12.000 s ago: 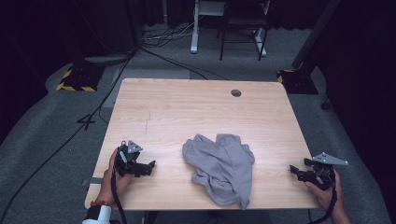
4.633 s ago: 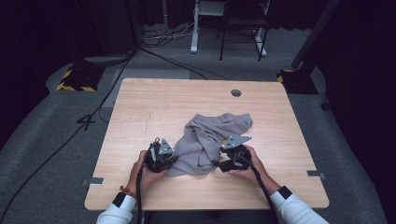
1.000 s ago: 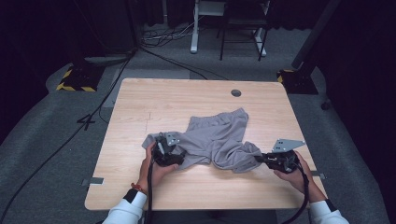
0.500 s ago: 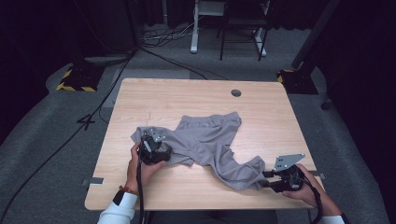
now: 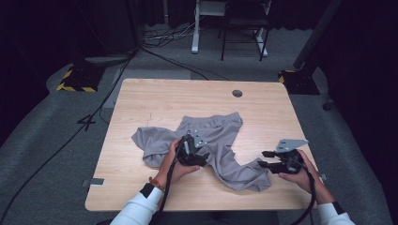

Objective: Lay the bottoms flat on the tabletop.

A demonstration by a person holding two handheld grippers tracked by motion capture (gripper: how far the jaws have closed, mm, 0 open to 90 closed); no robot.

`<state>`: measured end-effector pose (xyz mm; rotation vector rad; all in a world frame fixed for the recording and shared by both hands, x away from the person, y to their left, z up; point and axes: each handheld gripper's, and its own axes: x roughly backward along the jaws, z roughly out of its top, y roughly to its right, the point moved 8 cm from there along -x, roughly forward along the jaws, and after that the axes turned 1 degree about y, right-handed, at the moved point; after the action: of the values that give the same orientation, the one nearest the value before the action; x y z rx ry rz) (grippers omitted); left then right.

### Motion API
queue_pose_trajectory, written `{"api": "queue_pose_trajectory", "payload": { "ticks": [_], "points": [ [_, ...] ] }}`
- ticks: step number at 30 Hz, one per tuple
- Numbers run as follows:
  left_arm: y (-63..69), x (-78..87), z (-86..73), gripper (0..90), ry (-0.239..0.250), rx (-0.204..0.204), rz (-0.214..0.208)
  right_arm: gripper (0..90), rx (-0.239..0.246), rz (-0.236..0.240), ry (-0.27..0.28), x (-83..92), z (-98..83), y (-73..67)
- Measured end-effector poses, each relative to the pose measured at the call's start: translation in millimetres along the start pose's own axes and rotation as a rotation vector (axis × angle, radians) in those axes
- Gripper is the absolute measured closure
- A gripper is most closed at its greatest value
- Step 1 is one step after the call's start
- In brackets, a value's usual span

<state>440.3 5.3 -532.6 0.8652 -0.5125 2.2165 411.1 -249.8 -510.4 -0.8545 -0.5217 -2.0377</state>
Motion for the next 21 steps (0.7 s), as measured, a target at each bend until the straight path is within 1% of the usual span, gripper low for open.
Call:
{"api": "queue_pose_trajectory", "payload": {
  "ticks": [1, 2, 3, 4, 5, 6, 7, 8, 9, 10, 11, 12, 13, 14, 15, 16, 17, 18, 19, 20, 21],
  "points": [
    [0.5, -6.2, 0.3, 28.3, -0.011, 0.004, -0.007, 54.5, -0.003, 0.019, -0.026, -9.2, -1.7, 1.4],
    [0.8, -12.4, -0.3, 28.4, -0.024, 0.003, -0.001, 56.0, -0.007, 0.030, -0.046, -16.9, -3.9, 2.3],
    [0.7, -17.7, -1.7, 28.9, -0.042, -0.003, 0.014, 57.7, -0.006, 0.031, -0.074, -22.8, -6.8, 3.5],
    [-0.6, -22.9, -3.1, 30.1, -0.052, -0.013, 0.029, 59.8, 0.003, 0.014, -0.094, -27.0, -9.3, 5.3],
    [-0.6, -22.9, -3.1, 30.6, -0.052, -0.013, 0.029, 59.8, 0.003, 0.014, -0.094, -27.0, -9.3, 5.3],
    [-5.5, -25.4, -2.5, 32.6, -0.038, 0.024, 0.021, 64.8, -0.011, 0.007, -0.094, -28.0, -10.8, 7.9],
    [-9.1, -25.9, -2.6, 34.2, -0.035, 0.037, 0.031, 69.0, -0.021, -0.003, -0.095, -26.2, -11.6, 10.1],
    [-9.1, -25.9, -2.6, 36.0, -0.035, 0.037, 0.031, 70.3, -0.028, -0.017, -0.101, -24.5, -13.5, 12.7],
    [-19.6, -24.2, -4.9, 36.9, -0.043, 0.045, 0.073, 72.7, -0.040, -0.029, -0.102, -23.3, -16.0, 15.3],
    [-25.2, -22.9, -7.1, 36.9, -0.053, 0.067, 0.082, 73.9, -0.052, -0.043, -0.105, -22.3, -18.9, 17.8],
    [-25.2, -22.9, -7.1, 36.8, -0.053, 0.067, 0.082, 74.4, -0.060, -0.053, -0.109, -20.9, -21.9, 19.0],
    [-37.9, -20.8, -11.2, 36.8, -0.064, 0.114, 0.104, 74.5, -0.065, -0.055, -0.113, -19.5, -24.8, 19.1],
    [-44.7, -19.3, -13.4, 36.7, -0.066, 0.120, 0.132, 74.5, -0.069, -0.063, -0.114, -17.3, -27.1, 19.6],
    [-50.8, -17.6, -15.8, 36.7, -0.072, 0.130, 0.151, 74.5, -0.069, -0.079, -0.123, -14.6, -29.6, 20.7],
    [-50.8, -17.6, -15.8, 36.7, -0.072, 0.130, 0.151, 74.5, -0.069, -0.079, -0.123, -14.6, -29.6, 20.7],
    [-61.6, -13.4, -20.8, 36.7, -0.087, 0.145, 0.189, 74.5, -0.070, -0.127, -0.145, -8.3, -35.7, 24.4],
    [-61.6, -13.4, -20.8, 36.7, -0.087, 0.145, 0.189, 74.5, -0.070, -0.127, -0.145, -8.3, -35.7, 24.4],
    [-72.4, -8.5, -26.4, 36.7, -0.099, 0.143, 0.249, 74.5, -0.091, -0.163, -0.161, -0.5, -43.7, 29.6],
    [-76.9, -5.9, -29.4, 36.7, -0.108, 0.146, 0.264, 74.5, -0.101, -0.177, -0.164, 2.1, -46.6, 31.9],
    [-81.1, -3.3, -32.4, 36.7, -0.114, 0.159, 0.274, 74.5, -0.120, -0.187, -0.166, 5.5, -50.3, 34.2],
    [-81.1, -3.3, -32.4, 36.7, -0.114, 0.159, 0.274, 74.5, -0.138, -0.189, -0.170, 8.8, -54.0, 35.9]
  ]
}}
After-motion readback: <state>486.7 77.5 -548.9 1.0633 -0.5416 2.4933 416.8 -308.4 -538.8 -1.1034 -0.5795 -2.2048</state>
